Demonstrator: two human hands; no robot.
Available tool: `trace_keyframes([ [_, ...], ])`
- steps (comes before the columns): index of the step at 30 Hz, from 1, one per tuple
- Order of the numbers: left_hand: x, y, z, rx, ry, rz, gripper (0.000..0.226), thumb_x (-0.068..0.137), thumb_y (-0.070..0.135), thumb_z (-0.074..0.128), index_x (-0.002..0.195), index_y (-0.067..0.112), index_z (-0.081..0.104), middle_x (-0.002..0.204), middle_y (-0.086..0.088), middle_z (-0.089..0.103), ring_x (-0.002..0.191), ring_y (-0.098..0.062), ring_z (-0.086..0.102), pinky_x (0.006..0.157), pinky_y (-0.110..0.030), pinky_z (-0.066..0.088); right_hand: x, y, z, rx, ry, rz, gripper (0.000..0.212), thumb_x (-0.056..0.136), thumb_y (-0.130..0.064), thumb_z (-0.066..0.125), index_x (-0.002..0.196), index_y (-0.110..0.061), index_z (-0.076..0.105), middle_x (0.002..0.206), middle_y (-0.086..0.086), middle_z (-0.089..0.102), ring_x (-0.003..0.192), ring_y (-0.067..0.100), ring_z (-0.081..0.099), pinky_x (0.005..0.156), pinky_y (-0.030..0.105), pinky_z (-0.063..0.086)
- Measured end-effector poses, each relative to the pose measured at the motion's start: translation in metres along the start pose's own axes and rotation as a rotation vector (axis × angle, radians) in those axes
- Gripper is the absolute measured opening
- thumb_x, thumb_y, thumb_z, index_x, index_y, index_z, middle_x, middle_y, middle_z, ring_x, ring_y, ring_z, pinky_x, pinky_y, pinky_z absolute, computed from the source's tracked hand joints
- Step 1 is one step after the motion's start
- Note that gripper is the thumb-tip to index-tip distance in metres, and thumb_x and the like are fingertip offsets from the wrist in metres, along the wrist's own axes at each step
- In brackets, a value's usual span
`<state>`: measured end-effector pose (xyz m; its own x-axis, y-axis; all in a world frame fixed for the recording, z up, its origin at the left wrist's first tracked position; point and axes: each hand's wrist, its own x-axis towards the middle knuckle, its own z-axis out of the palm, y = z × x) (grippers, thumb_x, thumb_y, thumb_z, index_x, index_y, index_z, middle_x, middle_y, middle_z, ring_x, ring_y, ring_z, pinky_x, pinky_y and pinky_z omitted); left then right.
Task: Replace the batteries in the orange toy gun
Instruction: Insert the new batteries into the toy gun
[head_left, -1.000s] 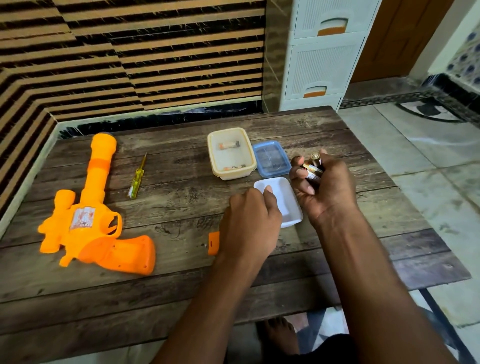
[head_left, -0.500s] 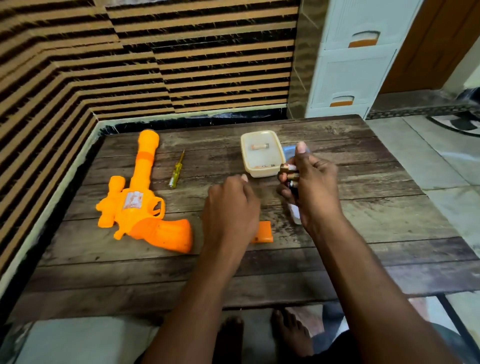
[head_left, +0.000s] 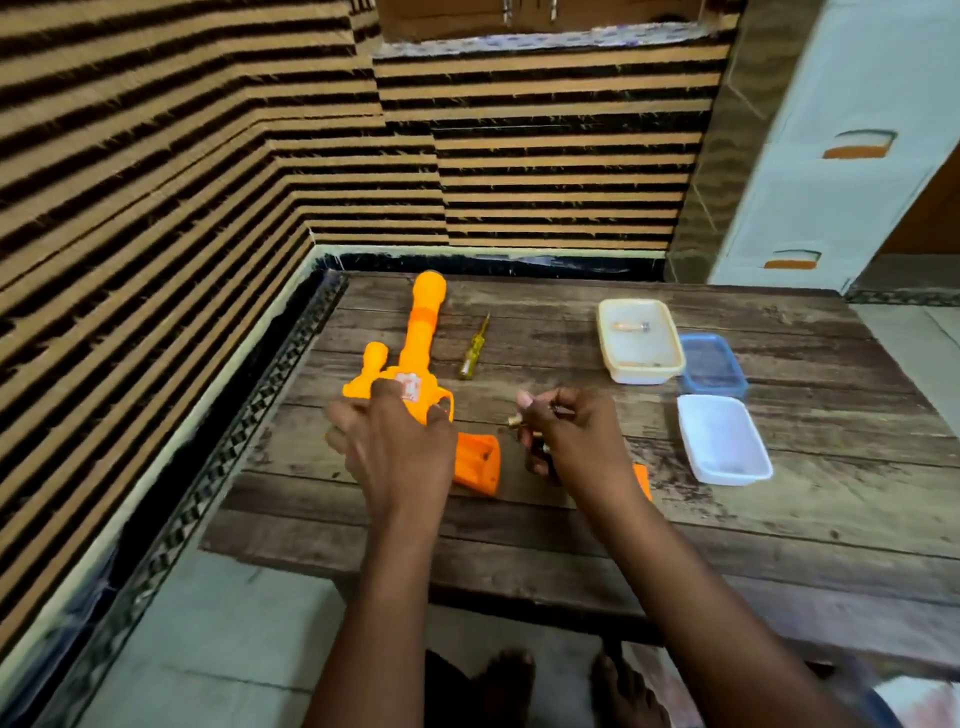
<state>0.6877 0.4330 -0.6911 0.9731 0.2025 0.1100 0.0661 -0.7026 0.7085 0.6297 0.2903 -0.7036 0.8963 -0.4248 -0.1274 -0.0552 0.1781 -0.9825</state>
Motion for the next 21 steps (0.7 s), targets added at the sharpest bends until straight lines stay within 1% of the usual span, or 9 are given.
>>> trace_keyframes([
  [4,0.005,-0.007,0.002,-0.116,-0.042,-0.193,0.073,0.081,0.031,0.080,0.139,0.011,0.040,0.137,-0.026,0.046,0.130,-0.045,0.041,0.102,-0.048,0.041,0.001,0.015,0.009,-0.118,-0.035,-0.027,0.035,0.108,-0.021,0.056,0.087,0.006,0.057,0.060,0.009,0.060,0.043,0.016,0.049,0.045,0.024,0.038],
  [7,0.011,-0.011,0.011,-0.159,-0.053,-0.224,0.091,0.076,0.038,0.086,0.142,0.008,0.031,0.130,-0.025,0.054,0.128,-0.043,0.047,0.095,-0.047,0.044,0.001,0.022,0.013,-0.162,-0.050,-0.022,0.025,0.109,-0.021,0.054,0.088,-0.008,0.056,0.061,0.007,0.063,0.047,0.015,0.053,0.047,0.025,0.041],
  [9,0.015,-0.008,0.014,-0.149,-0.033,-0.232,0.094,0.072,0.042,0.088,0.138,0.007,0.030,0.125,-0.024,0.059,0.123,-0.045,0.053,0.090,-0.047,0.047,0.001,0.023,0.014,-0.155,-0.041,-0.015,0.022,0.109,-0.023,0.054,0.092,-0.009,0.054,0.062,0.008,0.064,0.050,0.018,0.053,0.048,0.027,0.043],
  [13,0.023,-0.007,0.014,-0.241,-0.026,-0.314,0.089,0.064,0.046,0.092,0.127,0.006,0.043,0.119,-0.017,0.068,0.114,-0.040,0.063,0.083,-0.037,0.048,0.003,0.024,0.016,-0.123,-0.019,-0.022,0.024,0.107,-0.027,0.059,0.097,-0.006,0.053,0.064,0.010,0.067,0.051,0.022,0.054,0.047,0.028,0.041],
  [15,0.026,-0.009,0.015,-0.371,-0.036,-0.334,0.074,0.051,0.053,0.092,0.108,0.015,0.065,0.099,-0.005,0.076,0.093,-0.033,0.072,0.081,-0.041,0.059,0.004,0.023,0.017,-0.133,-0.015,-0.042,0.026,0.104,-0.029,0.064,0.093,-0.006,0.056,0.062,0.009,0.067,0.050,0.020,0.055,0.047,0.027,0.041],
  [16,0.027,-0.011,0.015,-0.438,-0.045,-0.350,0.061,0.048,0.052,0.092,0.094,0.019,0.072,0.086,0.000,0.077,0.078,-0.028,0.074,0.072,-0.042,0.061,0.004,0.022,0.017,-0.162,-0.015,-0.063,0.027,0.102,-0.029,0.067,0.091,-0.006,0.058,0.060,0.007,0.066,0.050,0.018,0.056,0.046,0.026,0.042],
  [18,0.026,-0.010,0.014,-0.531,-0.064,-0.399,0.044,0.053,0.045,0.094,0.080,0.018,0.072,0.069,0.001,0.073,0.053,-0.022,0.066,0.055,-0.030,0.052,0.004,0.020,0.017,-0.265,-0.016,-0.131,0.027,0.097,-0.032,0.073,0.085,-0.009,0.065,0.058,0.003,0.066,0.053,0.016,0.060,0.049,0.029,0.047],
  [19,0.024,-0.010,0.015,-0.554,-0.066,-0.416,0.041,0.056,0.043,0.094,0.078,0.017,0.071,0.066,0.001,0.071,0.048,-0.021,0.062,0.053,-0.026,0.047,0.004,0.019,0.017,-0.309,-0.013,-0.166,0.025,0.096,-0.033,0.074,0.082,-0.013,0.068,0.058,0.002,0.067,0.054,0.017,0.063,0.053,0.034,0.050],
  [21,0.022,-0.010,0.017,-0.600,-0.073,-0.414,0.036,0.061,0.041,0.093,0.076,0.017,0.071,0.061,0.002,0.069,0.047,-0.021,0.060,0.054,-0.026,0.046,0.003,0.017,0.016,-0.330,-0.001,-0.212,0.023,0.098,-0.033,0.072,0.079,-0.020,0.070,0.060,0.001,0.068,0.059,0.023,0.068,0.058,0.042,0.054],
])
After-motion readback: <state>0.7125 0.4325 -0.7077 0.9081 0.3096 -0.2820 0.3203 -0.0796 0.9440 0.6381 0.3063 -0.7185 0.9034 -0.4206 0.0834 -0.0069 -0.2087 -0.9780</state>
